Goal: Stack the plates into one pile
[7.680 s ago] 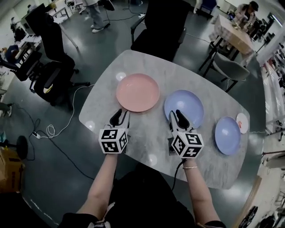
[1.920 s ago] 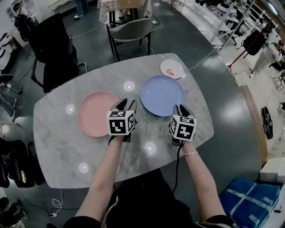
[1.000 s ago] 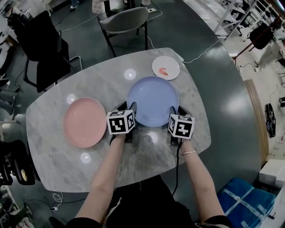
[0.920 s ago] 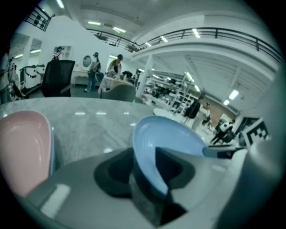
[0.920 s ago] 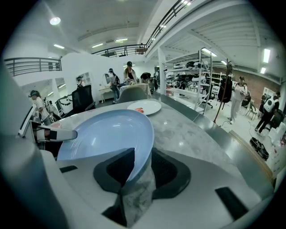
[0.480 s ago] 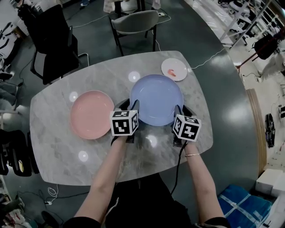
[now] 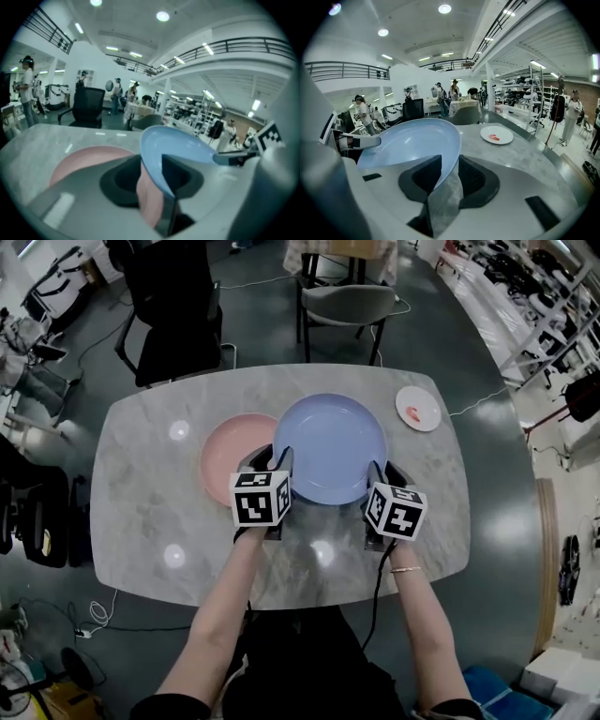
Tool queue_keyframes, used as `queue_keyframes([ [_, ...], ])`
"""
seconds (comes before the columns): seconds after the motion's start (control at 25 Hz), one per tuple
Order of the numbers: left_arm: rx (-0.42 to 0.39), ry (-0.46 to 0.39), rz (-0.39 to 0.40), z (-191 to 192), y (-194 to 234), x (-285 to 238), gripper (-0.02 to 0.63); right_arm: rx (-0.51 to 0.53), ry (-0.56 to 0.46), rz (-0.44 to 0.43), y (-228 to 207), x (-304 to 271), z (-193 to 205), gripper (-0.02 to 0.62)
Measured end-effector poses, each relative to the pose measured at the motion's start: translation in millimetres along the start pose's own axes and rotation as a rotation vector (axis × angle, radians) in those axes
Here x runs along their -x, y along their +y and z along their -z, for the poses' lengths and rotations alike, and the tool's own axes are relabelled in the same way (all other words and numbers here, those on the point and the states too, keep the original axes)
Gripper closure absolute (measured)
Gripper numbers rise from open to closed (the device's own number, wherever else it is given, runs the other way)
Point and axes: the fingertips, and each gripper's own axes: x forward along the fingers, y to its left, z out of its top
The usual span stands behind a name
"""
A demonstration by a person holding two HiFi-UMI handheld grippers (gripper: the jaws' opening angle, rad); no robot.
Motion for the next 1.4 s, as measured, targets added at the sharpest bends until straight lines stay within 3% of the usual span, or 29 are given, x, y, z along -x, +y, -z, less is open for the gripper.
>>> queue_keyframes([
  [0.32, 0.062, -0.007, -0.143, 17, 109, 58, 0.465, 0.093, -0.001, -0.132, 120, -24, -4, 0.488],
  [0.64, 0.104, 0.028, -0.227, 45, 181, 84, 0.465, 0.154, 0.048, -0.199, 195, -49, 14, 0.485],
  [0.88, 0.073, 0.074, -0.225, 59, 200, 74, 0.465, 0.176, 0.079, -0.166, 206, -64, 28, 0.483],
  [1.4, 0.023, 0.095, -0.207, 69, 193, 61, 0.468, 0.174, 0.133, -0.126, 190, -70, 51, 0.474],
])
